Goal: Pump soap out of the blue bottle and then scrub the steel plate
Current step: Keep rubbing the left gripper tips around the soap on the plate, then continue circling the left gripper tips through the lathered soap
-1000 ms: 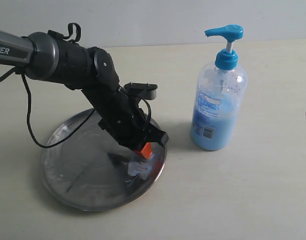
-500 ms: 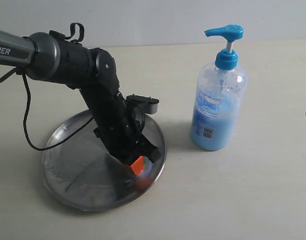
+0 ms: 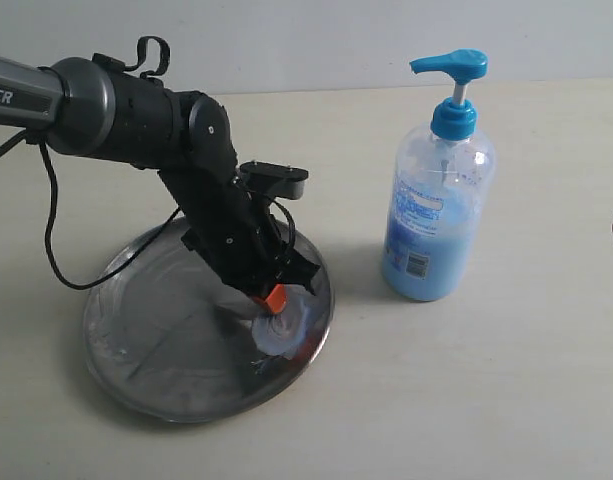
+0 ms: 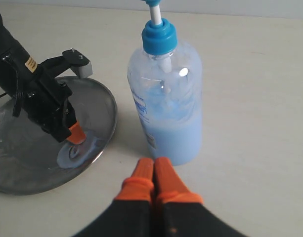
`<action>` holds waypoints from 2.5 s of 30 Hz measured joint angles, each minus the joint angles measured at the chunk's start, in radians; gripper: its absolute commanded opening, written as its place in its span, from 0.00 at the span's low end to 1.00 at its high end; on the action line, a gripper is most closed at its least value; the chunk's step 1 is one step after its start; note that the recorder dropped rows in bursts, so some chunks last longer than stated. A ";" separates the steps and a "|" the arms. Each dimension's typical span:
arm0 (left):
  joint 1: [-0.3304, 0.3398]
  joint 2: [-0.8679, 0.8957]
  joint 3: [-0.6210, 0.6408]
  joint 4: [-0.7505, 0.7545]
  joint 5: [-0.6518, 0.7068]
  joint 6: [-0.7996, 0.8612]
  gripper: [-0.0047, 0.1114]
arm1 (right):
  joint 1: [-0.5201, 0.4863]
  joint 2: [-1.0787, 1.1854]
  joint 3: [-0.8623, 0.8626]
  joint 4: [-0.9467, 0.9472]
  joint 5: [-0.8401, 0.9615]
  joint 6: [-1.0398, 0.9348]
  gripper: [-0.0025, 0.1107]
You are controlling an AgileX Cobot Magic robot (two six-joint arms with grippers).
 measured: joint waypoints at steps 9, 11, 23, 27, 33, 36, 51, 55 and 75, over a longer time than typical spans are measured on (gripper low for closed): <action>-0.011 0.006 0.000 -0.076 0.074 0.103 0.05 | 0.000 0.000 0.000 0.000 0.000 0.000 0.02; -0.011 0.006 0.000 -0.062 0.101 0.108 0.05 | 0.000 0.000 0.000 0.000 0.000 0.000 0.02; -0.017 -0.001 -0.002 0.064 0.070 -0.024 0.05 | 0.000 0.000 0.000 0.000 0.000 0.000 0.02; -0.021 -0.001 -0.002 0.028 0.016 -0.029 0.05 | 0.000 0.000 0.000 0.000 0.000 0.000 0.02; -0.036 0.006 -0.002 -0.074 0.020 0.068 0.05 | 0.000 0.000 0.000 0.000 0.001 0.000 0.02; -0.040 0.006 -0.002 -0.077 0.062 0.092 0.05 | 0.000 0.000 0.000 0.000 0.001 0.000 0.02; -0.044 0.000 -0.005 0.073 -0.004 -0.052 0.05 | 0.000 0.000 0.000 0.000 0.001 0.000 0.02; -0.044 0.002 -0.005 0.007 -0.056 -0.041 0.05 | 0.000 0.000 0.000 0.000 0.001 0.000 0.02; -0.044 -0.001 -0.005 0.109 0.003 -0.100 0.05 | 0.000 0.000 0.000 0.000 0.001 0.000 0.02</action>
